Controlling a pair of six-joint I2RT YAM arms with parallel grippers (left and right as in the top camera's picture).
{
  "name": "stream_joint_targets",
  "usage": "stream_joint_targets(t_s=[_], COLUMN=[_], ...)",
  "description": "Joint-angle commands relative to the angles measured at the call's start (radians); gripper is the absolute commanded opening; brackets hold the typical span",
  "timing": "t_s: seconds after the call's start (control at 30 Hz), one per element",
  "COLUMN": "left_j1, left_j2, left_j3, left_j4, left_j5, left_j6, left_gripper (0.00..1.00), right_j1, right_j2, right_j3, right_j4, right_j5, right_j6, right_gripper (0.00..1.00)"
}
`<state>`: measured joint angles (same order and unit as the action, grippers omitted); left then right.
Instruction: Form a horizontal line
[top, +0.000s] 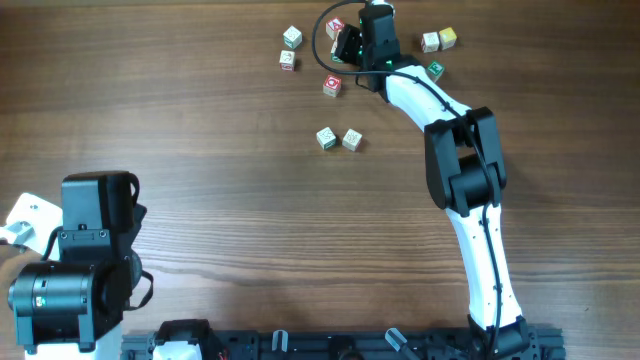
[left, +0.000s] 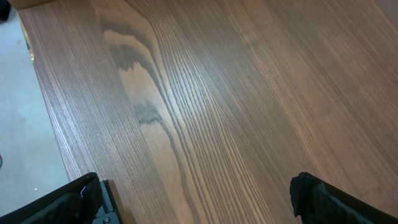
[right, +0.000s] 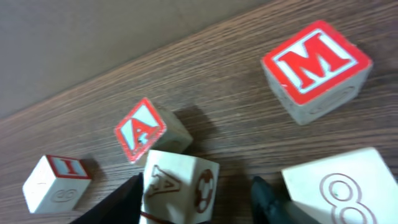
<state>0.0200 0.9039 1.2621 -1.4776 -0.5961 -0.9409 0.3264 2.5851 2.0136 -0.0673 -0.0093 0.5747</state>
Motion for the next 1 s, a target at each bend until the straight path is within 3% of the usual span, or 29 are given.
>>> stream_joint_targets(t_s=[0.0, 0.2, 0.57, 0.77, 0.97], left_j1=[0.007, 0.007, 0.007, 0.007, 0.007], left_j2=[-0.001, -0.001, -0.001, -0.001, -0.001], left_j3=[-0.004, -0.004, -0.004, -0.004, -0.004], left_j4=[-0.001, -0.001, -0.001, -0.001, -0.001], left_j5=[0.001, 0.001, 0.001, 0.001, 0.001], left_j6=[-0.013, -0.013, -0.013, -0.013, -0.013], left_gripper=[1.00, 1.00, 1.00, 1.00, 1.00], right_j1=[-0.003, -0.008, -0.017, -0.017, -0.016], right_j2=[0.043, 0.042, 0.023, -0.055, -0.114], right_j3=[0.012, 0.012, 0.012, 0.012, 0.012], right_j4=[-0.008, -0.043, -0.142, -0.259, -0.352], right_j5=[0.041, 0.080, 0.094, 0.206, 0.180], right_j6=[-0.026, -0.021, -0.026, -0.038, -0.051], right_gripper=[0.47, 0.38, 0.38, 0.38, 0.38])
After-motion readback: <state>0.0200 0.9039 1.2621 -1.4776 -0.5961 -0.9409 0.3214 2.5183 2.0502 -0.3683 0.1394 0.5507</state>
